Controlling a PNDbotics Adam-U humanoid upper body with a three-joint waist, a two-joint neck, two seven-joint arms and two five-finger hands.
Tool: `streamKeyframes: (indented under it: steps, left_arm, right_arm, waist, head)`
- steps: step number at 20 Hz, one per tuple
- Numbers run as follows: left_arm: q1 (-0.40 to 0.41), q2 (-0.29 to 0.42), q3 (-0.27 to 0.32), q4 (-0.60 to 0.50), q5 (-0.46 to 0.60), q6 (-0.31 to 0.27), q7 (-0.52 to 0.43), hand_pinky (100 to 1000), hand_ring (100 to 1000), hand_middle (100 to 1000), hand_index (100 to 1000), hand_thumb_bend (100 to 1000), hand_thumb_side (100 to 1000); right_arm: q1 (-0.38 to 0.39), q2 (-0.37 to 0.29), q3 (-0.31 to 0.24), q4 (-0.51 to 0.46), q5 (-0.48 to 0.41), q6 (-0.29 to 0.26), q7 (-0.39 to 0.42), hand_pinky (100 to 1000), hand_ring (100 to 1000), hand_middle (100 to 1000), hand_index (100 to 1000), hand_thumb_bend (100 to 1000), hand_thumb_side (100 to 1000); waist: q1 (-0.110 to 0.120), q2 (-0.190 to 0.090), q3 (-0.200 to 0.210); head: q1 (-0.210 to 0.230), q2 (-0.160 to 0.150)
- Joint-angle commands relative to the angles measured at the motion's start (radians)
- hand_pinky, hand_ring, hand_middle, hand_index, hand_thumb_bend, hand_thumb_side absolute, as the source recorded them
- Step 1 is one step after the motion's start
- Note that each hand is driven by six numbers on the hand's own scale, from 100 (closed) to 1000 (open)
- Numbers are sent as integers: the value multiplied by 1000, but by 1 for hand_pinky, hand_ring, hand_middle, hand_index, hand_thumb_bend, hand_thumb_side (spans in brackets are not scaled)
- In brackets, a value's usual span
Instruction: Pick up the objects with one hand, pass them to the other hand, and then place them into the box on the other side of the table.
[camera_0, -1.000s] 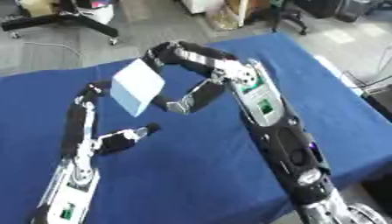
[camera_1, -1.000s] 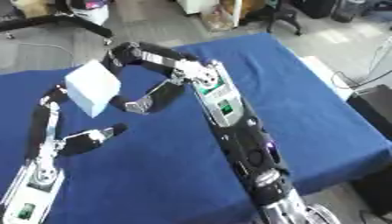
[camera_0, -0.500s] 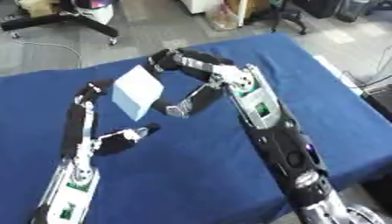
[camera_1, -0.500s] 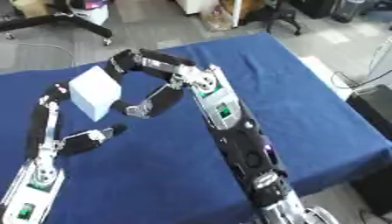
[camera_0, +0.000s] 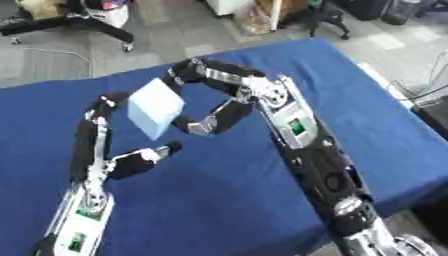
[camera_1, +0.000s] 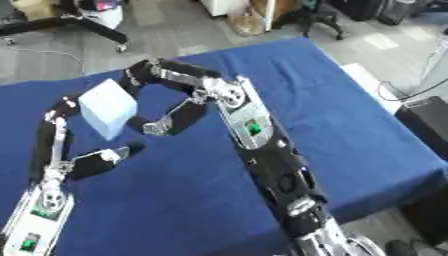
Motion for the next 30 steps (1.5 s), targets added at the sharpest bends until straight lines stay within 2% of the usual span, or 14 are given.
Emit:
streamKeyframes:
  steps: [1,6,13,17,20,23,30]
  left_arm:
    - [-23,-10,-8,-10,19,-21,3,785,706,697,793,914,467]
    - [-25,-11,-9,-9,37,-46,13,776,687,673,774,903,470]
    - [-26,-10,-8,-5,47,-51,26,773,679,666,767,850,474]
    - [-25,-10,-7,-4,51,-47,35,767,665,652,756,737,470]
    - [-25,-11,-7,-3,56,-41,48,755,641,628,736,567,442]
    - [-25,-12,-9,-3,62,-39,57,738,603,584,696,443,416]
    - [-24,-12,-10,-2,74,-51,66,721,572,544,655,390,437]
  right_arm:
    - [-15,-3,-6,0,12,-19,14,806,795,657,462,100,147]
    - [-15,-1,-7,13,23,-22,13,806,795,657,461,100,147]
    - [-13,-5,-8,27,29,-25,11,805,795,663,461,100,147]
    - [-10,-8,-9,31,29,-27,13,805,795,664,453,100,144]
    - [-10,-9,-10,32,29,-28,13,805,795,665,452,100,143]
    - [-10,-9,-10,33,27,-28,13,806,796,665,452,100,143]
    - [-9,-8,-9,31,27,-28,14,806,796,666,452,100,146]
  waist:
    - [-8,-26,-1]
    - [-8,-26,-1]
    - [-8,-25,-2]
    - [-8,-25,-2]
    - [-8,-25,-3]
    - [-9,-25,-4]
    - [-10,-26,-4]
  head:
    - [-3,-3]
    - [-3,-3]
    - [-3,-3]
    - [-3,-3]
    - [-3,-3]
    - [-3,-3]
    - [-3,-3]
